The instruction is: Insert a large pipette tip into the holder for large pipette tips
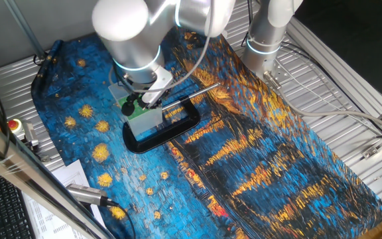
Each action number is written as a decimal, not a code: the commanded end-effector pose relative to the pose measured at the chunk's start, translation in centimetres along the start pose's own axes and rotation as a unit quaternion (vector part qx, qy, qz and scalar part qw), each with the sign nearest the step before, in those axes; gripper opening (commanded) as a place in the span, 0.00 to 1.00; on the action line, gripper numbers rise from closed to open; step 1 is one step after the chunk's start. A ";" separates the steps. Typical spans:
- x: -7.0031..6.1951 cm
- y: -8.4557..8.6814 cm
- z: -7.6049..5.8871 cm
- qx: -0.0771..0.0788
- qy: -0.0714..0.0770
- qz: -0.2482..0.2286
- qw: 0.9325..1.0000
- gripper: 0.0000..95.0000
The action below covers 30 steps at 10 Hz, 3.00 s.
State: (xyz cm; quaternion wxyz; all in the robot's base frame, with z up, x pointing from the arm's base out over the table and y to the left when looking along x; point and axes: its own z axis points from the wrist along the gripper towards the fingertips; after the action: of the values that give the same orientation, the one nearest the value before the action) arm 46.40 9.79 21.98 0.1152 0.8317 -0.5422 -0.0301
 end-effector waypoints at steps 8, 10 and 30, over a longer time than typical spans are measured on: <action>0.6 -0.3 0.5 0.019 0.027 -0.035 0.999 0.20; 0.7 -0.7 0.1 0.021 0.031 -0.040 0.999 0.20; 3.8 -1.5 0.1 0.041 0.092 -0.088 0.991 0.00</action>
State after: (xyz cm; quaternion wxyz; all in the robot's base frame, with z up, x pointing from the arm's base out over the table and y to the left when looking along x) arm 49.39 6.94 21.81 0.1268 0.8825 -0.4483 0.0649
